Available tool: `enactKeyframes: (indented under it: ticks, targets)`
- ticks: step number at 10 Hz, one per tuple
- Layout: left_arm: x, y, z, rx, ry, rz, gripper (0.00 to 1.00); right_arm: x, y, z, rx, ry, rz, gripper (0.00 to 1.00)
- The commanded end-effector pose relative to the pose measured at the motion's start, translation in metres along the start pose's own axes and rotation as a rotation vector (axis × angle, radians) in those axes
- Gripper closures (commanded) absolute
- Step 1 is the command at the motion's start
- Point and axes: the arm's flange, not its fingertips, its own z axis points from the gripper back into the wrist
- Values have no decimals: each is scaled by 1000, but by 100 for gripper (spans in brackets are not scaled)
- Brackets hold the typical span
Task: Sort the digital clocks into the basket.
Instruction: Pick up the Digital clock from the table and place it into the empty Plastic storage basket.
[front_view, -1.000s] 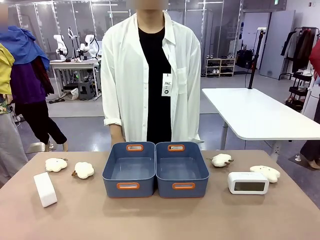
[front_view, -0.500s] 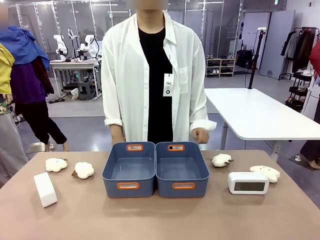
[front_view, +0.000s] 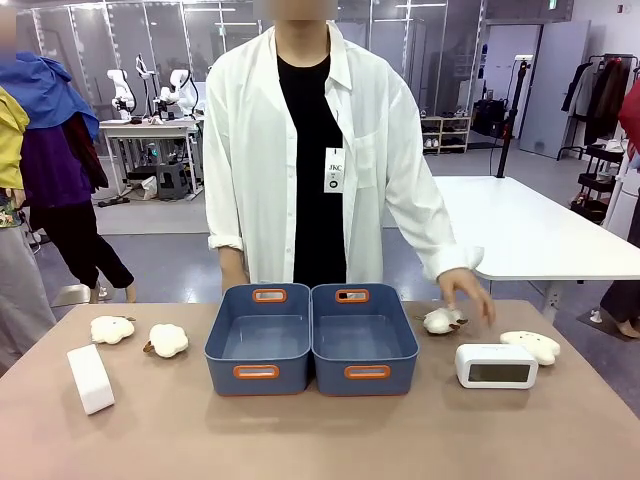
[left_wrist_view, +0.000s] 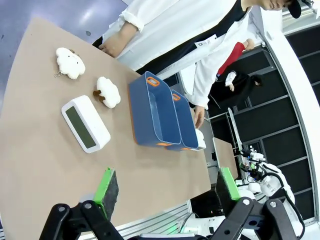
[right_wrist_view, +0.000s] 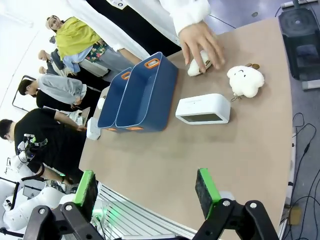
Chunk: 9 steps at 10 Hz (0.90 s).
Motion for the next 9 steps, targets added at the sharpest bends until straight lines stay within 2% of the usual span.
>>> enactKeyframes:
  ticks: [1,5,6,8,9]
  targets:
    - [-2,-2,3,-16,-1,-9,0,-1,2,0,8,-5,14,0]
    - [0,0,0,0,0,0,0,-1,2,0,8,-5,14,0]
    - [18,-21,-16,84,68,10,0,-1,2,0,8,-5,14,0]
    - [49,-49,-43,260,184,141,0,-1,2,0,8,-5,14,0]
    - [60,-63,-61,344,242,148,0,-1,2,0,8,-5,14,0]
